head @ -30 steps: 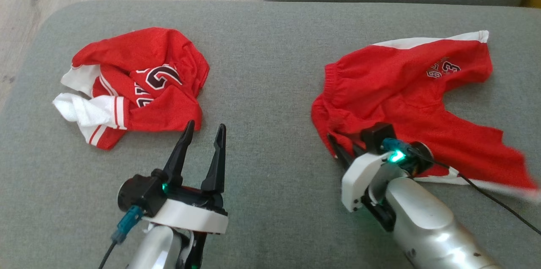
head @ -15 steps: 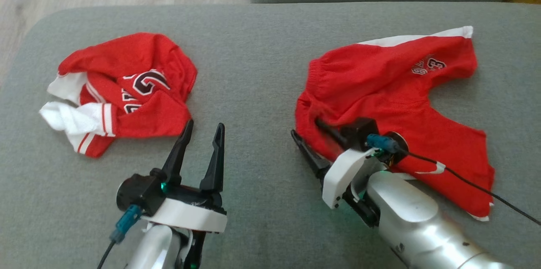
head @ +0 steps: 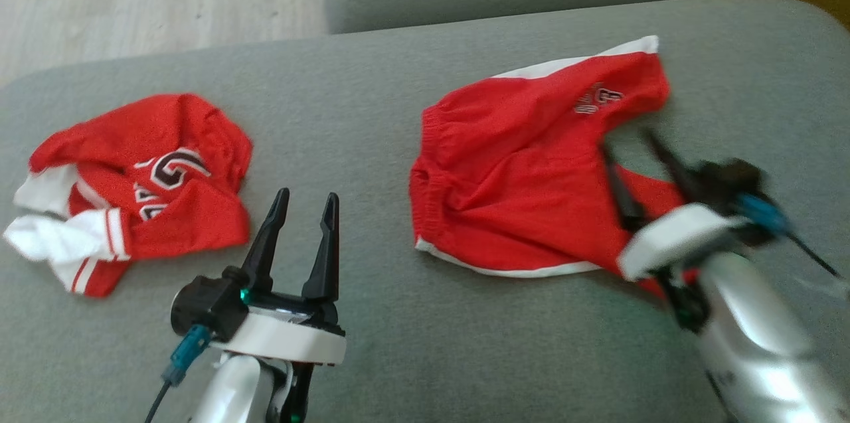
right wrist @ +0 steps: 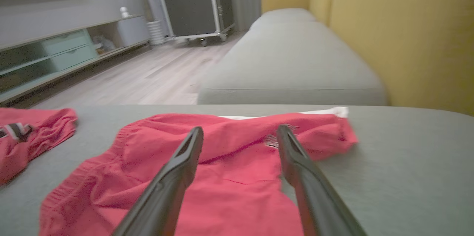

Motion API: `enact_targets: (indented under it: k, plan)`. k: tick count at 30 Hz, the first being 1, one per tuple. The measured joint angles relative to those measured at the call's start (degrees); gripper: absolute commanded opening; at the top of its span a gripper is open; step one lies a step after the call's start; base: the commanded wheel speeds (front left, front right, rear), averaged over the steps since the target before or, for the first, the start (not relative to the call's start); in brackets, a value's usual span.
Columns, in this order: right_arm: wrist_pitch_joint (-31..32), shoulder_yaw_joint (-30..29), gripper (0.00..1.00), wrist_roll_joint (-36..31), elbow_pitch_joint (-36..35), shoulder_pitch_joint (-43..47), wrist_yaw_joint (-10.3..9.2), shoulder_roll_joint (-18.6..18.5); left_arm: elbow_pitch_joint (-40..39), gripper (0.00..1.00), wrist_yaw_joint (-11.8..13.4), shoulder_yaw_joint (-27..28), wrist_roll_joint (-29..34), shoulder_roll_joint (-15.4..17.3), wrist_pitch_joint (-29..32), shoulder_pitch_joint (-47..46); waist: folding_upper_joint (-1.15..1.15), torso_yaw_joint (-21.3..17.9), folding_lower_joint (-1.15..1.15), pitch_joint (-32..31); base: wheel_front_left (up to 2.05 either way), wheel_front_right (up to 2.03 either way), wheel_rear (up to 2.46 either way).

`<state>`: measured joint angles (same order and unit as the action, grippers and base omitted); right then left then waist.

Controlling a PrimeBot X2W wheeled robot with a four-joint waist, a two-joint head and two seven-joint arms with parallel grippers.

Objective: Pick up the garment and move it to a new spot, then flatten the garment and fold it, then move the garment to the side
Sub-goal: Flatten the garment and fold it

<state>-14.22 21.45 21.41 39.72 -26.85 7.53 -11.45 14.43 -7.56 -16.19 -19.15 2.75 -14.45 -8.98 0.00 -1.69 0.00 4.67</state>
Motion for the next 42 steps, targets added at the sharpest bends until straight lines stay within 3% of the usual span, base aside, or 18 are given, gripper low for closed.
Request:
enact_targets:
  k: [4, 8, 13, 16, 17, 22, 28, 40, 41, 42]
  plan:
    - [-0.15, -12.36, 1.0, -8.09, -8.93, 9.19, 0.0, 0.65, -0.18, 1.0, -0.01, -0.1, -0.01, -0.01, 0.0, 0.02, 0.0, -2.0, -0.01, -0.7, 0.0, 0.0, 0.0]
    - [-0.15, -18.6, 1.0, -13.97, -14.12, 17.72, 0.0, 5.13, 0.0, 1.0, -0.01, -0.38, -0.01, -0.01, 0.0, 0.05, 0.0, -3.42, -0.01, -0.7, 0.0, 0.0, 0.0]
    - [-0.15, -20.12, 1.0, -16.55, -17.39, 20.11, 0.0, 7.56, 2.34, 1.0, -0.01, -3.34, -0.02, 0.19, 0.0, -0.04, 0.0, -4.48, -0.01, 0.07, 0.0, 0.0, 0.0]
    - [-0.15, -20.5, 1.0, -16.85, -18.49, 19.45, 0.0, 7.81, 6.56, 1.0, -0.01, -10.1, -1.23, 1.93, 0.0, -0.61, 0.0, -5.17, 0.0, 0.74, 0.0, 0.0, 0.0]
    - [-0.15, -20.5, 1.0, -16.85, -18.49, 19.45, 0.0, 7.81, 6.56, 1.0, -0.01, -10.1, -1.23, 1.93, 0.0, -0.61, 0.0, -5.17, 0.0, 0.74, 0.0, 0.0, 0.0]
    - [-0.15, -20.95, 1.0, -17.06, -19.04, 19.17, 0.0, 8.29, 13.88, 1.0, -0.01, -20.02, -4.75, 6.68, 0.38, -4.71, 0.0, -6.46, 0.0, 2.05, 0.0, 0.0, 0.0]
    - [-0.15, -21.13, 1.0, -17.06, -19.33, 19.14, 0.0, 8.56, 20.57, 1.0, -0.01, -21.83, -5.17, 7.94, 0.69, -11.57, 0.0, -7.9, 0.0, 3.74, 0.0, 0.0, 0.0]
    - [-0.15, -20.98, 1.0, -16.38, -19.28, 17.62, 0.0, 8.65, 24.69, 1.0, -0.01, -27.65, -9.96, 7.87, 0.18, -15.42, 0.0, -9.59, 0.01, 5.44, 0.0, 0.0, 0.0]
    - [-0.15, -20.94, 1.0, -16.52, -18.89, 17.62, 0.0, 8.65, 24.69, 0.91, -0.01, -28.0, -10.26, 7.97, 0.18, -15.67, 0.0, -9.63, 0.01, 5.39, 0.0, 0.0, 0.0]
    - [-0.15, -20.91, 1.0, -16.81, -18.38, 17.63, 0.0, 8.65, 24.62, 0.43, -0.01, -28.04, -10.45, 8.02, 0.18, -15.78, 0.0, -9.67, 0.0, 5.31, 0.0, 0.0, 0.0]
